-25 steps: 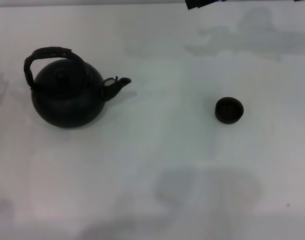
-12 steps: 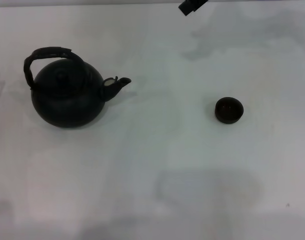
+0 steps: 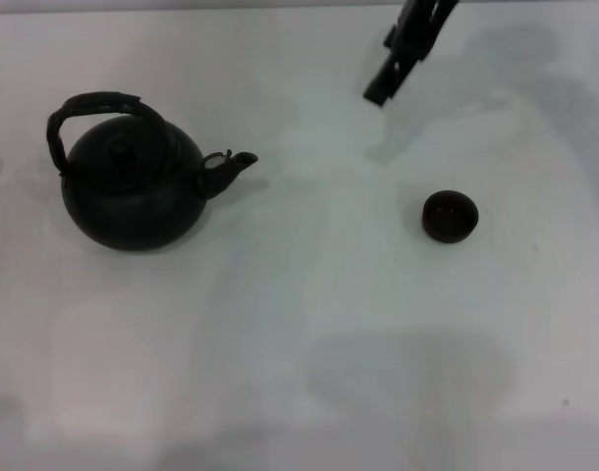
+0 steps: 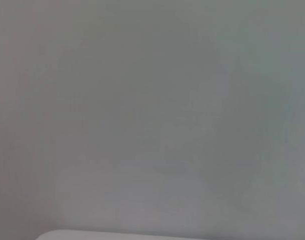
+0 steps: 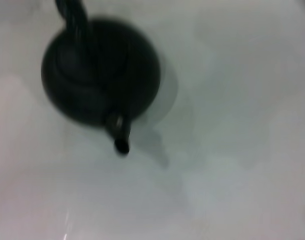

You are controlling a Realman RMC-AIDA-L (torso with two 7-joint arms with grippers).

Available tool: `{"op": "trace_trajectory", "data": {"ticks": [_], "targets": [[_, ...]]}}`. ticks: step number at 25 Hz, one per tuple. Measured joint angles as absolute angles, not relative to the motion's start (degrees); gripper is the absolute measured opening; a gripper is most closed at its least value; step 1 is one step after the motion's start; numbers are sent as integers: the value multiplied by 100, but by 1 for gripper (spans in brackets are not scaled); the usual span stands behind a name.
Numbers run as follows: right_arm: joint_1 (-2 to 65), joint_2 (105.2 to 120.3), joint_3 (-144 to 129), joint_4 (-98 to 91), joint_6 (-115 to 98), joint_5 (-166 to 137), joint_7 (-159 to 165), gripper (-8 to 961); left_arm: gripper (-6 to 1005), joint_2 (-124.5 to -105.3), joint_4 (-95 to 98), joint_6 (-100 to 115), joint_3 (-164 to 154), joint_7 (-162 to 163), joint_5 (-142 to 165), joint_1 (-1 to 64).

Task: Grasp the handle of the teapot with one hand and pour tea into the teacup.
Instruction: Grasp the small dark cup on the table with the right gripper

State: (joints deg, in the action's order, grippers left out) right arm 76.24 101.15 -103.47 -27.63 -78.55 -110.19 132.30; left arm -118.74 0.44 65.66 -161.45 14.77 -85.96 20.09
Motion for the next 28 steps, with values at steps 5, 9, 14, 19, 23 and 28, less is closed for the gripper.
{"op": "trace_trajectory", "data": {"ticks": [5,9,14,19,23,28], "targets": [[7259,10804,-9201,-3491,-8409,-12909,13603,831,888,-11874,44,6566,-16145,1477,-8597,2011],[6784,11351,-8443,-4360,-8686,-14380,13795,830,888,-11874,44,6566,-16145,1477,-8596,2031],[6386,11569,-8235,-4882,-8778,-14721,13883,830,888,-11874,44,6566,-16145,1477,-8596,2046],[6210,11605,-8280,-4776,-8654,-14724,13997,829,887,-11874,44,6565,-16145,1477,-8596,2048],[6124,11612,-8571,-4726,-8467,-14721,14223,828,887,-11870,44,6565,-16145,1477,-8596,2062],[6053,11612,-8903,-4629,-8199,-14547,14282,828,887,-11866,44,6565,-16145,1477,-8596,2090]]}}
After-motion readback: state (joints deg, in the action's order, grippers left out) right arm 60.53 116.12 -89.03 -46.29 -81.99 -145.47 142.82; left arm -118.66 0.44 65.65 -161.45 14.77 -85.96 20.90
